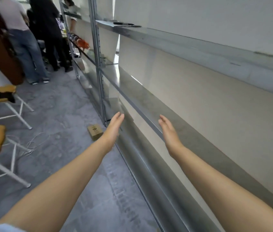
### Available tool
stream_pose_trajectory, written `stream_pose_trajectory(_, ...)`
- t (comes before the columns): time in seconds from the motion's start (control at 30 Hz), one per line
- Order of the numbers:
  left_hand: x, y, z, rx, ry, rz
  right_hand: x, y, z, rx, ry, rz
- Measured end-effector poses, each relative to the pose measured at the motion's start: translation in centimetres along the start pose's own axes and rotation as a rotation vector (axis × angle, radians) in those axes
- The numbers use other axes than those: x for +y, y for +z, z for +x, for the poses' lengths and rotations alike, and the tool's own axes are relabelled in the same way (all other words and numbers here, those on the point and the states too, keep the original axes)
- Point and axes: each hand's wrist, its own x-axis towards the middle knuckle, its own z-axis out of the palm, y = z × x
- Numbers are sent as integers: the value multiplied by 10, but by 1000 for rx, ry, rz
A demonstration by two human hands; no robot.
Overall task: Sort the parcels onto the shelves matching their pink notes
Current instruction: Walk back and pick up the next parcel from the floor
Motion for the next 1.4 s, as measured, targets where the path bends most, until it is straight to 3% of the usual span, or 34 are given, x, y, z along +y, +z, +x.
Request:
stream_pose_trajectory(0.47,-29,-118,67,168,-37,141,20,146,103,-311,12,-71)
stream_pose_trajectory(0.8,-2,-187,183,430,-1,251,1,229,247,-542,-28,-122)
stream_pose_trajectory(1.03,11,-209,267,522,-8,262,-12,272,333,-626,-39,-169)
stream_pose_trajectory(1.4,-8,-263,363,497,-123,247,-2,339,421,-671,33,-260)
